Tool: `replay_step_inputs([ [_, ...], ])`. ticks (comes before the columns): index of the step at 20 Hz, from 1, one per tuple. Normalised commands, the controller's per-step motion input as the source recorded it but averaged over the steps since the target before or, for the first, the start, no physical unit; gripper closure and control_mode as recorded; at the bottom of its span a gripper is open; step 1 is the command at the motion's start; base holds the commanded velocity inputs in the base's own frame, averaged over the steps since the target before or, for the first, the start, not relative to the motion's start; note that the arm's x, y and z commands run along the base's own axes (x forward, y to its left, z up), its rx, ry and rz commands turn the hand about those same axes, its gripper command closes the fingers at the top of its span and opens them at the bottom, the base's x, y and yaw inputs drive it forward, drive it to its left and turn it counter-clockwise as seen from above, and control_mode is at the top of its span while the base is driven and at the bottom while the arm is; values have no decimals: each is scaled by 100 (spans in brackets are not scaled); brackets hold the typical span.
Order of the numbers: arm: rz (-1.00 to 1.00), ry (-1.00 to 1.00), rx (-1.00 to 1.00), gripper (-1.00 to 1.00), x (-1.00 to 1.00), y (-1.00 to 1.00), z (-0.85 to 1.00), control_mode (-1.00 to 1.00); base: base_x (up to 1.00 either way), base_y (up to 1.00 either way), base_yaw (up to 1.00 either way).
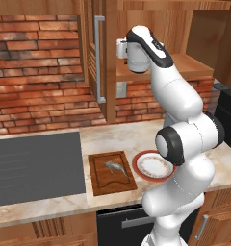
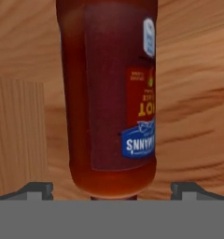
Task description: Pick the fish from the plate and place it on the cutting board. Then pick the condiment bottle from the cabinet and place it next to the cutting board.
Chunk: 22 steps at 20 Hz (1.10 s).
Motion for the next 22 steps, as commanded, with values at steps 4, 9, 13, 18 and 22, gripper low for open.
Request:
replay_step_inputs([
  [4, -1, 0, 0, -100, 0, 0, 0, -100, 0, 0, 0],
  [9, -2, 0, 0, -100, 0, 0, 0, -100, 0, 0, 0],
  [13, -2, 0, 0, -100, 0, -1, 0, -100, 0, 0, 0],
  [18, -2, 0, 0, -100, 0, -2, 0, -100, 0, 0, 0],
  [22, -3, 0, 0, -100, 0, -5, 0, -100, 0, 0, 0],
])
